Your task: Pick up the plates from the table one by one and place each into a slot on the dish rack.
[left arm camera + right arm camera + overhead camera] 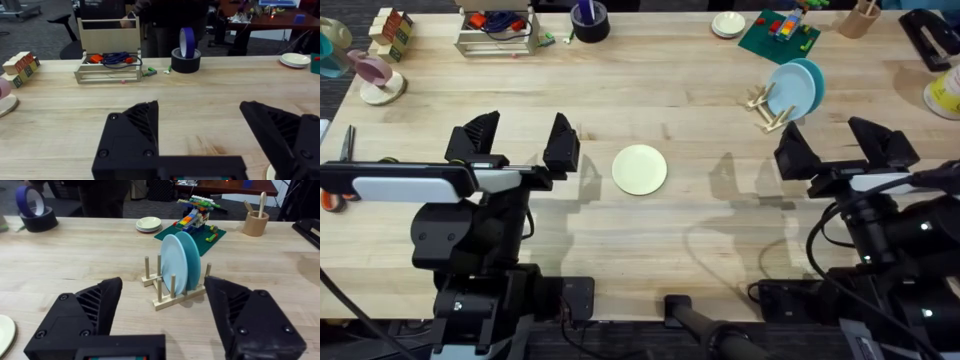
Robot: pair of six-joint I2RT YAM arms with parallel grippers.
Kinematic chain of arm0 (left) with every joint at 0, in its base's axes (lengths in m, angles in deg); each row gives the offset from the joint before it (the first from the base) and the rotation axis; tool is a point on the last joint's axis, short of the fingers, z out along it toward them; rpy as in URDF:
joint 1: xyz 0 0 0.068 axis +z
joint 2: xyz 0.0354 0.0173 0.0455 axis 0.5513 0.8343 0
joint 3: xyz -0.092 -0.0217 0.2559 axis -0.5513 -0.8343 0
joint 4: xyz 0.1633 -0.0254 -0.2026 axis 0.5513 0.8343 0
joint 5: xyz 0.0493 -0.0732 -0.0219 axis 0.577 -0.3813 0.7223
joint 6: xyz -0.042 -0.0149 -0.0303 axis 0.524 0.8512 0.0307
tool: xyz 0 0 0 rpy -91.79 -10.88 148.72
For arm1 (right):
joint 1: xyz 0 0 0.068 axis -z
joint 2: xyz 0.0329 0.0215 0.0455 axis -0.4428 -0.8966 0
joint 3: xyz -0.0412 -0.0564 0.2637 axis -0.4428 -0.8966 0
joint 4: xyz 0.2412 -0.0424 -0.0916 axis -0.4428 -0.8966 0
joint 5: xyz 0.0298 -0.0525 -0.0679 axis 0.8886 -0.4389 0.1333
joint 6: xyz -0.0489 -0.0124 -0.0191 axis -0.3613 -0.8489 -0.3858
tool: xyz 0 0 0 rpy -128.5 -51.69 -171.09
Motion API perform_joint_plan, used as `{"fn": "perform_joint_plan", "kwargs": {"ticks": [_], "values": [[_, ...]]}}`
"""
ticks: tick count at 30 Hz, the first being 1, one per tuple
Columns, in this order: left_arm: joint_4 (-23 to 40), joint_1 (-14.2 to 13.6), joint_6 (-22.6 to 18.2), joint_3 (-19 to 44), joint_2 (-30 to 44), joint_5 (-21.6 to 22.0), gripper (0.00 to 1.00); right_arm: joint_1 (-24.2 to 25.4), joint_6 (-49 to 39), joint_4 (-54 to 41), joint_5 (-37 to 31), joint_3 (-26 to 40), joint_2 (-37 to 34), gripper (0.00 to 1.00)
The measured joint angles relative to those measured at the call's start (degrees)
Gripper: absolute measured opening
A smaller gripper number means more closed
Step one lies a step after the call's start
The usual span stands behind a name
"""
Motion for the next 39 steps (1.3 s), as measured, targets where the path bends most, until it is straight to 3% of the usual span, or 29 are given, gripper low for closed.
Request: {"fn": "perform_joint_plan", "kwargs": {"ticks": [28,32,39], "values": [[0.06,0.0,-1.41,0.36,0.0,0.02,0.995,0.0,-1.07,0.33,0.01,0.44,0.0,0.992],[2.93,0.0,-1.58,4.33,0.0,0.07,0.995,0.0,-2.48,-6.06,0.02,5.19,-0.1,0.992],[15.0,0.0,-1.75,19.26,3.99,0.98,0.993,0.0,-3.28,-24.57,0.02,21.79,-0.85,0.992]]}}
